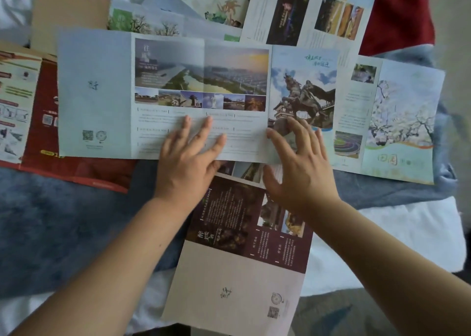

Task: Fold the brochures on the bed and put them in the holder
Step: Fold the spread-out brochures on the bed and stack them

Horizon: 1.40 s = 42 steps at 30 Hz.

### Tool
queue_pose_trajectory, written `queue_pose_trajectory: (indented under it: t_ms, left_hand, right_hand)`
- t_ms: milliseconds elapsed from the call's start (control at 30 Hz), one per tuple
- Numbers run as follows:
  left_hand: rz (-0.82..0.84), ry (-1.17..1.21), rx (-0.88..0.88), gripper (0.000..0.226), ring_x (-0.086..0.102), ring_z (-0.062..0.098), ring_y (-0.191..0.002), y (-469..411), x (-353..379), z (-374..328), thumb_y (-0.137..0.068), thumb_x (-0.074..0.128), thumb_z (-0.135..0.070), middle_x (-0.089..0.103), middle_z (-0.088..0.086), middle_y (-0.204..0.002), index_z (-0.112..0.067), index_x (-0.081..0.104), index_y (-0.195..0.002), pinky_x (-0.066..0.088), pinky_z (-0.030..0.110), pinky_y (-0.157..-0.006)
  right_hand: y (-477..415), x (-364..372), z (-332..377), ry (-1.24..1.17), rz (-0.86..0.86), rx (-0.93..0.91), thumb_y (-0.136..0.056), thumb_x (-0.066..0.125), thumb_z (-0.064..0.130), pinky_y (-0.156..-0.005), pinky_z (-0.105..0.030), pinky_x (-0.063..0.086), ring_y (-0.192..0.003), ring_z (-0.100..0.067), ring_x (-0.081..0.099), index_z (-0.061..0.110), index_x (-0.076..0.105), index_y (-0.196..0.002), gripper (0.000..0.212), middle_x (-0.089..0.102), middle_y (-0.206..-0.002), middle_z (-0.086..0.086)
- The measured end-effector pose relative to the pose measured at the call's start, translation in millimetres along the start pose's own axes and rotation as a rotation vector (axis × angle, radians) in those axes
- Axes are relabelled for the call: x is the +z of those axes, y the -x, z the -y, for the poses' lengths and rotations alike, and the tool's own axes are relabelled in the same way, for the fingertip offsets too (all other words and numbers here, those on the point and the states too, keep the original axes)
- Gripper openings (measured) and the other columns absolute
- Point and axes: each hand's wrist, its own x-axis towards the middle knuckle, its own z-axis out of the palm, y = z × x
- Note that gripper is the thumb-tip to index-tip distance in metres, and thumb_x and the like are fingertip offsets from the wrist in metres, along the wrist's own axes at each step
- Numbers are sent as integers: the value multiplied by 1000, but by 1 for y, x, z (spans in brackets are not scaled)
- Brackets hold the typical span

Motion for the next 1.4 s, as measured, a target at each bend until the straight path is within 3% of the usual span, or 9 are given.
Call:
queue_pose_trajectory:
  t_ms: [100,300,400,633,767,967,1200,1300,1400]
  left_hand:
    - [17,38,5,57,19,44,-154,-1,8,-20,-100,56,-45,28,6,-166,-30,44,-154,24,60,-120]
    - [-13,172,32,61,13,28,-158,1,22,-49,-104,55,-20,19,6,-170,-22,32,-160,15,42,-126]
    - [-41,85,-6,54,13,28,-158,-2,20,-35,-108,44,-34,17,9,-171,-22,35,-160,17,48,-127]
    - [24,-135,-250,75,-14,24,-158,2,17,15,-101,15,-70,-16,-1,-172,-36,-7,-163,-4,53,-127]
    - [20,-125,-259,77,-15,26,-158,4,19,17,-100,13,-71,-17,1,-171,-33,-9,-163,-5,54,-126]
    - [-22,-63,-274,79,-16,27,-158,7,23,27,-100,18,-72,-17,3,-171,-34,-8,-163,-4,52,-127]
    - [-63,-42,-472,80,-8,31,-158,37,12,77,-98,19,-76,-13,9,-172,-36,-5,-163,4,63,-124]
    - [-59,-44,-596,88,-8,38,-157,51,2,111,-90,17,-87,-15,8,-171,-42,-6,-162,4,74,-118]
    - [-80,8,-653,97,-7,46,-156,59,-7,130,-83,20,-95,-14,10,-171,-45,-5,-161,7,75,-118]
  right_hand:
    - [-2,11,15,-71,70,-1,-98,38,54,-128,-52,-3,-158,-35,-12,30,18,-165,73,-5,-172,-17]
    - [-12,24,27,-191,45,-24,-105,22,35,-127,-42,-11,-159,-25,-10,25,16,-166,62,-5,-174,-5]
    - [-13,27,13,-126,44,-22,-110,26,42,-129,-44,-5,-159,-16,-12,23,5,-166,63,-8,-173,4]
    - [-10,26,-3,60,58,15,-105,11,64,-127,-52,-10,-157,-12,-18,24,-11,-165,75,-15,-171,8]
    - [-10,28,10,94,56,73,-105,7,60,-126,-52,-15,-156,-16,-23,20,-16,-163,74,-21,-171,3]
    - [-21,36,48,-4,56,78,-107,17,58,-126,-43,-16,-155,-30,-27,22,-13,-164,74,-30,-167,-14]
    - [-36,53,83,24,25,-25,-107,17,55,-127,-48,-9,-157,-35,-19,22,-5,-166,71,-21,-169,-17]
    - [-35,58,93,54,20,-15,-107,15,55,-128,-49,-9,-156,-35,-20,23,-8,-165,70,-23,-169,-17]
    - [-36,60,102,56,34,-4,-107,14,55,-127,-47,-11,-156,-33,-23,24,-11,-165,70,-25,-169,-15]
